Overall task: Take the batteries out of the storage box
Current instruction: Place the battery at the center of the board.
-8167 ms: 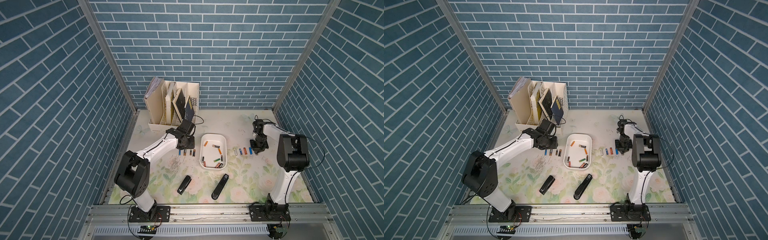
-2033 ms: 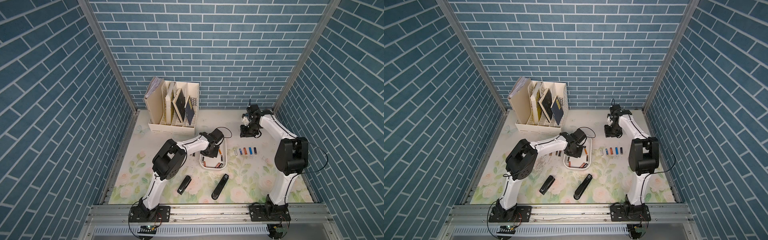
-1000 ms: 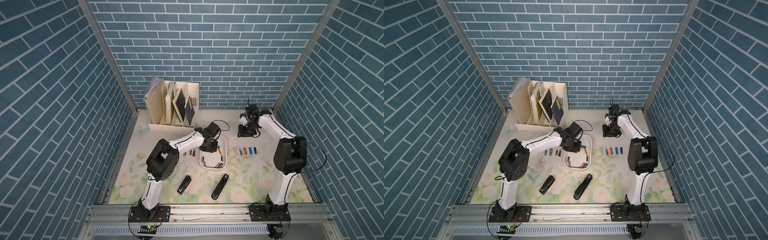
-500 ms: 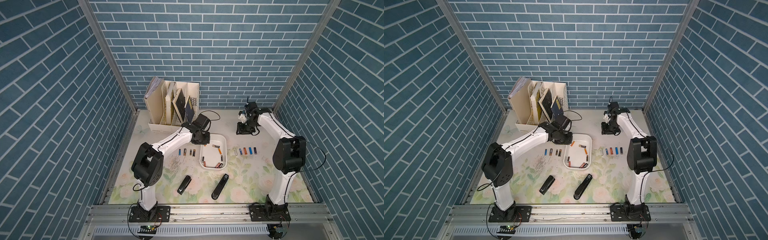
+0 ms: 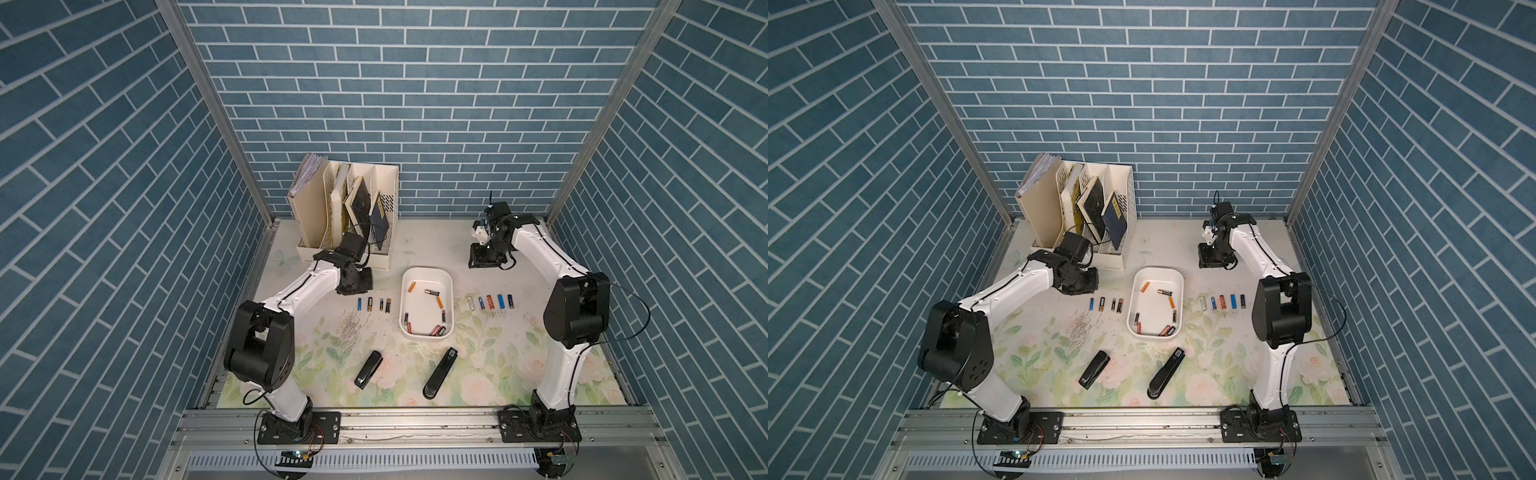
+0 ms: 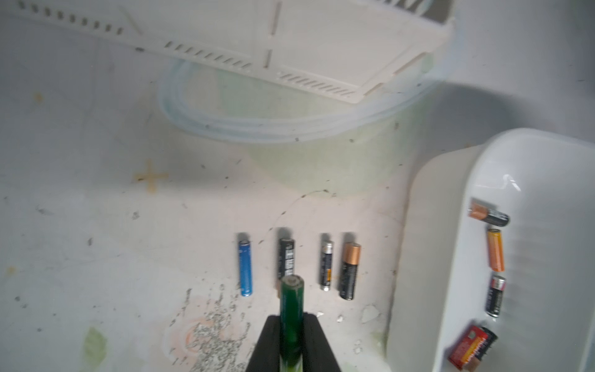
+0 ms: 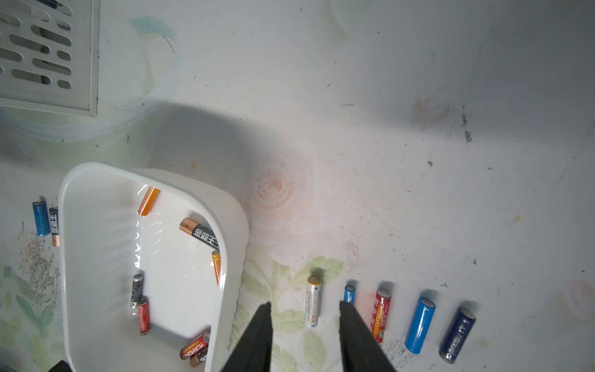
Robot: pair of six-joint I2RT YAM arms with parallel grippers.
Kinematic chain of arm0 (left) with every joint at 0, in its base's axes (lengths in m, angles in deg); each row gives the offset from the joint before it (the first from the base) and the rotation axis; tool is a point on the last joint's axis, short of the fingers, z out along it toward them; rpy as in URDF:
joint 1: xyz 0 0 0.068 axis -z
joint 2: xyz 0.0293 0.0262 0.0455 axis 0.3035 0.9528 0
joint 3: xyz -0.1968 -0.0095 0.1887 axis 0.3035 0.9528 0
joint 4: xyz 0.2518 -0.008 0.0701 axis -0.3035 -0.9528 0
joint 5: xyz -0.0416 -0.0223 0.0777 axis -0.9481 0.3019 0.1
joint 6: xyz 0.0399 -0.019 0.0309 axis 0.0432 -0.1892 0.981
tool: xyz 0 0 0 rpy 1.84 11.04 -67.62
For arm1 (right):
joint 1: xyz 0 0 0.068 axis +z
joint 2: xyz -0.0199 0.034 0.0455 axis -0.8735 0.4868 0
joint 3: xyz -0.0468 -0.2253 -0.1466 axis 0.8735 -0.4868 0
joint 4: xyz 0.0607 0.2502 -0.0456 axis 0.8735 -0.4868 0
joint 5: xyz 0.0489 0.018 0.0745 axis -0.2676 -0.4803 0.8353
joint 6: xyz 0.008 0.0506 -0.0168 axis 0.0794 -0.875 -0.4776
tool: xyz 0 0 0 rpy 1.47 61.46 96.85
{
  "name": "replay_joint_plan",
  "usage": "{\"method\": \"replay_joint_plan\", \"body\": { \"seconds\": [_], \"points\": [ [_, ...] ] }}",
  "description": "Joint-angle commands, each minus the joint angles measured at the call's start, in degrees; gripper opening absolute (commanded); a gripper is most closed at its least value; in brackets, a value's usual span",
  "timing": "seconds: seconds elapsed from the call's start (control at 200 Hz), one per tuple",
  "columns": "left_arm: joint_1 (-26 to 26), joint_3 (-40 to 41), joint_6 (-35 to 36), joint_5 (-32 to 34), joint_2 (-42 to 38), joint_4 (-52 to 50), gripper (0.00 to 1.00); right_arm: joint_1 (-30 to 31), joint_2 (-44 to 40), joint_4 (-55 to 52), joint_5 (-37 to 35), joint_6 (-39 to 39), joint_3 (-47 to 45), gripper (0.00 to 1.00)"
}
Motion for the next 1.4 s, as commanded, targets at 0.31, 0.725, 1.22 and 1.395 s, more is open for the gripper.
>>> {"method": "replay_joint_plan", "body": {
  "seconds": [0.31,0.725,1.22,1.395],
  "points": [
    [-5.87,6.94,6.05,1.71,1.86,1.69,0.18,0.42,1.07,-2.68,-1.00,-1.21,1.38,0.38],
    [-6.23,7.04,7.70,0.71,6.32,3.26,0.18,0.47,1.20,-3.19,-1.81,-1.56,1.47,0.38],
    [-6.58,7.39,7.97,-0.45,8.90,4.78,0.20,0.47,1.29,-3.45,-2.10,-1.38,1.20,0.38],
    [-6.58,7.14,7.65,0.49,9.04,4.27,0.27,0.47,1.37,-3.63,-2.12,-1.39,1.62,0.38]
  ]
}}
